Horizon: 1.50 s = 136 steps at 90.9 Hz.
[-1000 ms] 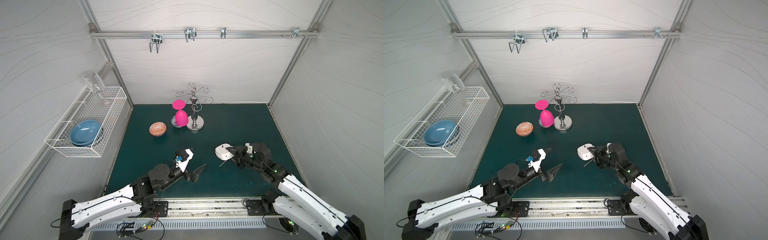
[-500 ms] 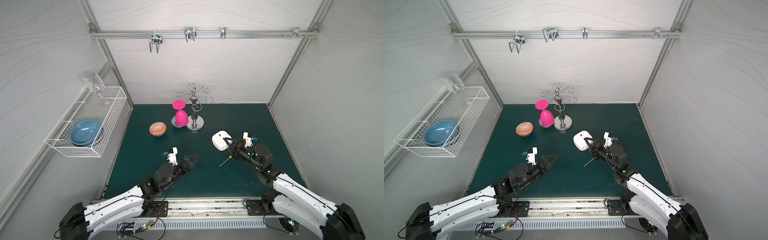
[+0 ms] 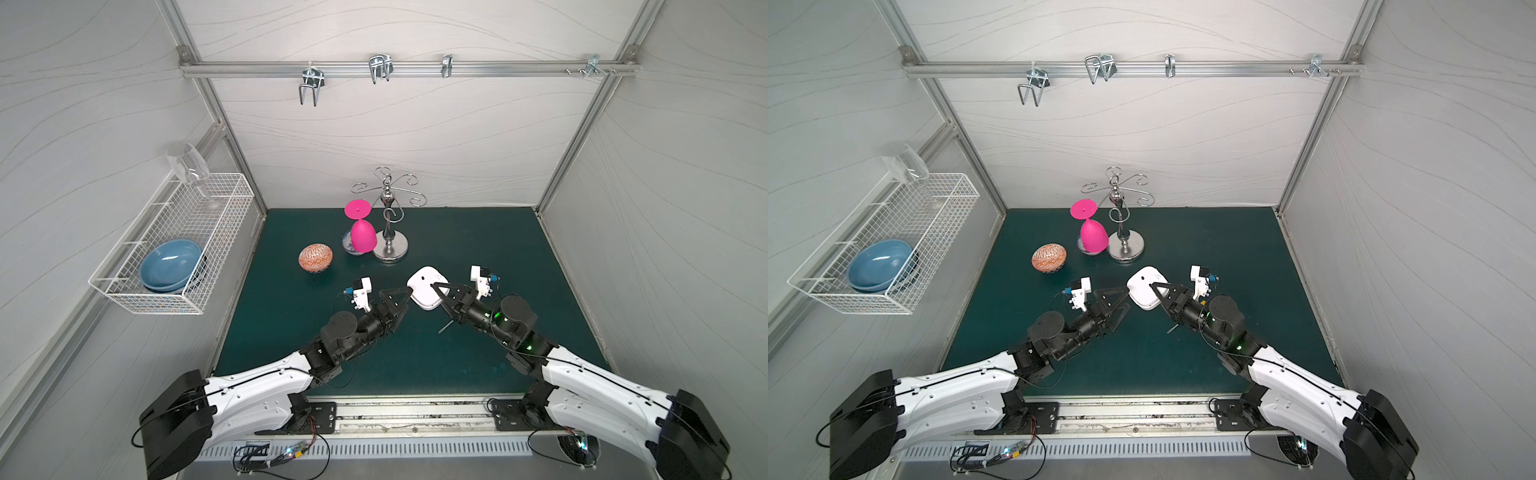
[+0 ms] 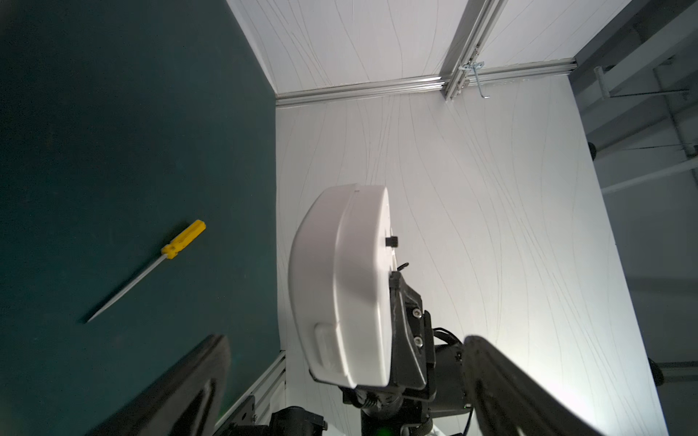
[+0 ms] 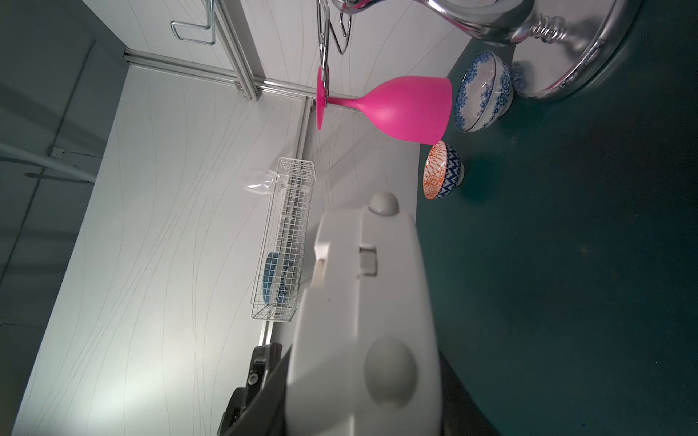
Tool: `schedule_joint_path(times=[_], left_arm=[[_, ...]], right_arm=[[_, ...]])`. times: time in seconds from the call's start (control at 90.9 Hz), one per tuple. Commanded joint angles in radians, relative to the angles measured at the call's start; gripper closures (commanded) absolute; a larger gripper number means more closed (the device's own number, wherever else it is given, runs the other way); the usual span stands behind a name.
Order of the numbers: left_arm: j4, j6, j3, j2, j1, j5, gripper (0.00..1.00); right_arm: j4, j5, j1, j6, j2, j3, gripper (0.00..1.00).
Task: Remove the battery from the alarm
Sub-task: Pick up the alarm from the center of the board.
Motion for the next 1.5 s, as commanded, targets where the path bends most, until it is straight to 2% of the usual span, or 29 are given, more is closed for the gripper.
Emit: schedule_joint_path(times=[0.0, 0.418, 0.528, 0.638, 0.792, 0.891, 1.057, 1.178, 1.343, 1.486], left_arm=[[0.106, -0.035, 0.055, 0.043, 0.017, 0.046, 0.02], [0.192, -0.059, 0.118, 0.166, 0.019, 0.131, 0.16], [0.200, -0.044, 0.140, 0.183, 0.019, 0.158, 0.26], [0.200, -0.038, 0.149, 0.191, 0.019, 0.167, 0.40], [0.189, -0.029, 0.149, 0.191, 0.020, 0.169, 0.57], [0.153, -0.009, 0.153, 0.175, 0.023, 0.170, 0.65], [0.054, 0.060, 0.145, 0.112, 0.047, 0.190, 0.70], [-0.138, 0.136, 0.141, 0.035, 0.142, 0.309, 0.72], [-0.346, 0.297, 0.118, -0.018, 0.287, 0.527, 0.71], [-0.451, 0.434, 0.100, 0.029, 0.354, 0.629, 0.70]], right_arm=[[0.076, -0.001, 0.012, -0.021, -0.023, 0.035, 0.68], [0.067, -0.045, 0.036, -0.031, -0.023, 0.038, 0.68], [0.065, -0.039, 0.036, -0.019, -0.021, 0.032, 0.68], [0.059, -0.032, 0.036, -0.012, -0.021, 0.031, 0.67], [0.024, -0.018, 0.036, -0.009, -0.037, 0.024, 0.62], [-0.002, -0.012, 0.034, -0.016, -0.055, 0.017, 0.54], [-0.153, -0.062, -0.010, -0.082, -0.118, 0.035, 0.20], [-0.410, -0.154, -0.105, -0.216, -0.199, 0.088, 0.02], [-0.703, -0.307, -0.211, -0.482, -0.207, 0.174, 0.01], [-0.717, -0.424, -0.228, -0.590, -0.109, 0.207, 0.01]])
